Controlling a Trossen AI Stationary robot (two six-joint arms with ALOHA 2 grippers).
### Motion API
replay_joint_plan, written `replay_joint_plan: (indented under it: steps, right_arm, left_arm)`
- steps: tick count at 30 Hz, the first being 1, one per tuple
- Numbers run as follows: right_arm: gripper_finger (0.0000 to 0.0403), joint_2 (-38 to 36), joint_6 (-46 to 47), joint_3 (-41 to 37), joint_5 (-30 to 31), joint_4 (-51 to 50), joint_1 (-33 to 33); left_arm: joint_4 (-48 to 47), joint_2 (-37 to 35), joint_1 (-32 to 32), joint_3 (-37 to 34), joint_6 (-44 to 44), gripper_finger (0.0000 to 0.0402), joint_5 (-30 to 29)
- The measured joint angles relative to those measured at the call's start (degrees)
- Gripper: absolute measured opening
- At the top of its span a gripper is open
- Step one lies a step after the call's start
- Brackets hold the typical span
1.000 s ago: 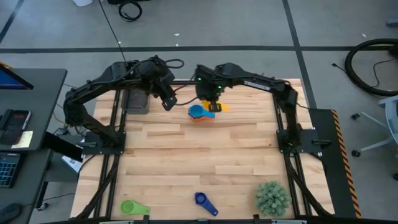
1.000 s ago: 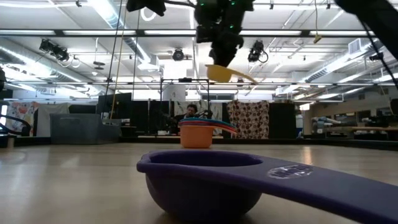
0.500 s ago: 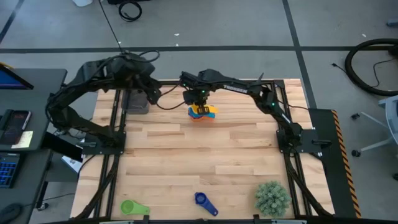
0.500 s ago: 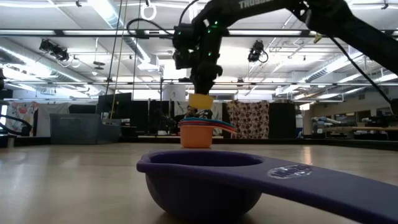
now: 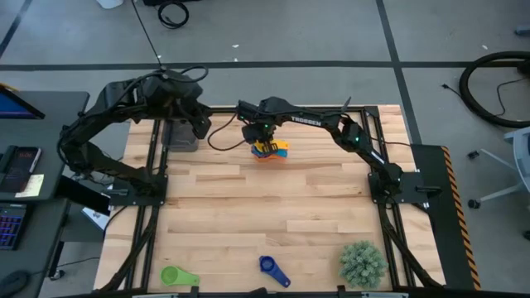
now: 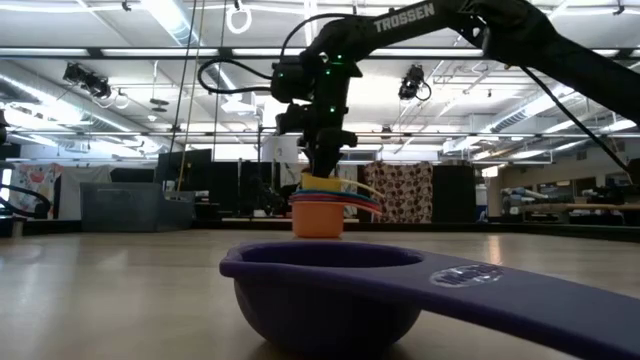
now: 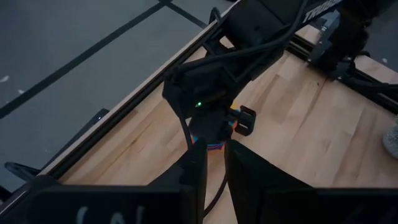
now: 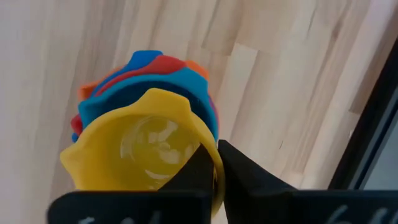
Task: Nest measuring cups in basket
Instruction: Stack the yellow measuring cup on top of the light blue measuring cup, then stack the green measuring cup on top of the yellow measuring cup
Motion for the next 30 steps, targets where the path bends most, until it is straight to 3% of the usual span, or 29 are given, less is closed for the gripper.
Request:
replay_joint_plan:
  steps: [8,14,20,30]
  right_arm:
    - [0.0091,-0.13,-0.74,0.00,0.23,0.49,0.38]
    - [0.0113,-0.13,-3.24,0.00,5.25,1.26,1.56]
    - [0.0116,-0.27,-4.01,3.61,13.37,-1.79,3.58]
    - [0.0098,-12.57,3.49,3.58,9.61,-7.00,4.56]
  left_arm:
    - [-0.37,0.00,-0.01,0.00,0.17,0.0061,0.01]
    - [-0.48,0.00,0.00,0.00,0.17,0.0061,0.01]
    - [-1.11,0.00,0.00,0.00,0.15,0.0061,0.02]
    - [-9.82,-0.35,-0.15,-0.02,-0.52,0.0061,1.79]
